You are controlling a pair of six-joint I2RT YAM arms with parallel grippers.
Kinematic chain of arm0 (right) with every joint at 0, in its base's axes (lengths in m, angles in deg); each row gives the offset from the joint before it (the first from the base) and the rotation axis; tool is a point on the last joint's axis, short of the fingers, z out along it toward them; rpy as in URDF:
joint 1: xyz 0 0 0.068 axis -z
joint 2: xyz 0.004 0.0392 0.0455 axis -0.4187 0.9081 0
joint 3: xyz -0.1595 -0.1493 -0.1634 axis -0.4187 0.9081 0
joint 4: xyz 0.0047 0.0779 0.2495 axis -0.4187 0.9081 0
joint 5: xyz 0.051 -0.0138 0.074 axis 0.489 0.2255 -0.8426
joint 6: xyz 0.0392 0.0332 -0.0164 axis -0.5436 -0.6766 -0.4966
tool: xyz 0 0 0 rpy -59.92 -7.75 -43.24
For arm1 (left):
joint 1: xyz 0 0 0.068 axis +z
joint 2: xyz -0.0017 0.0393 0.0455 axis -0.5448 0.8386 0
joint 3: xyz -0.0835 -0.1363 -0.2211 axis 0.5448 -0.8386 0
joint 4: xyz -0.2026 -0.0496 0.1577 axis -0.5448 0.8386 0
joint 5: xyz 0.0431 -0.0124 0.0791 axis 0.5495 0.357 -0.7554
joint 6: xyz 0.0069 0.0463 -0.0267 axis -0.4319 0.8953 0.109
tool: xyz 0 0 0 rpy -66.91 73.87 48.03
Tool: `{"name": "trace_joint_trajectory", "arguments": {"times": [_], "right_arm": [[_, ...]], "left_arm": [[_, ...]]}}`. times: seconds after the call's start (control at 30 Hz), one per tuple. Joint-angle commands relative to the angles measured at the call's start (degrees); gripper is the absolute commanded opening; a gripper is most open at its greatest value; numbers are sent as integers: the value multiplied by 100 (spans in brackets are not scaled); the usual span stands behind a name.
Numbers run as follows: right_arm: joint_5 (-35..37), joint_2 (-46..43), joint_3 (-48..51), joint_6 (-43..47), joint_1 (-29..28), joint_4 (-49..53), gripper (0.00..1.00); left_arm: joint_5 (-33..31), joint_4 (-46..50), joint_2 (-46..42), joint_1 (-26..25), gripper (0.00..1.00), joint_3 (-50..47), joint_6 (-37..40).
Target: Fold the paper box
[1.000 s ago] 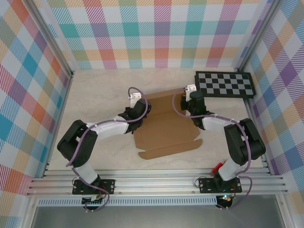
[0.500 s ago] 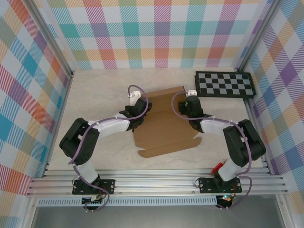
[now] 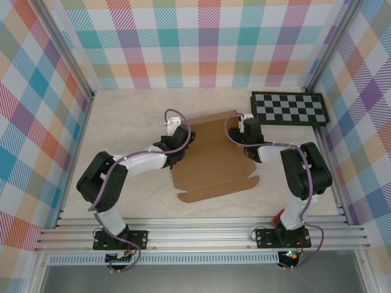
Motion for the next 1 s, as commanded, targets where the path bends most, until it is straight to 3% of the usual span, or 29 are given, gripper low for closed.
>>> {"name": "trace_joint_trajectory", "arguments": {"times": [0.0, 0.07, 0.17, 0.33, 0.4, 0.43, 0.5, 0.6, 0.77, 0.97], "right_arm": [[158, 88, -240, 89, -24, -128, 43], [423, 88, -249, 116, -85, -92, 32], [945, 107, -305, 380, -301, -30, 30], [1530, 205, -511, 648, -581, 315, 16], [1633, 196, -531, 631, -602, 376, 16], [1636, 189, -531, 612, -602, 410, 17], [1621, 115, -519, 539, -602, 564, 33], [1370, -122, -365, 460, -585, 729, 48], [912, -999, 94, 168, -410, 1075, 63], [644, -2156, 115, 261, -333, 2305, 69]], "left_arm": [[4, 204, 108, 66, 0, 38, 29], [9, 237, 139, 67, 0, 82, 40], [14, 265, 173, 67, 0, 144, 43], [-12, 336, 205, 67, 0, 254, 57], [-31, 375, 210, 67, 0, 297, 81], [-47, 402, 217, 67, 0, 318, 101], [-48, 425, 217, 75, 0, 347, 149], [3, 443, 214, 106, 0, 338, 293], [85, 547, 210, 176, 0, 290, 434], [149, 674, 192, 251, 0, 290, 549]]}}
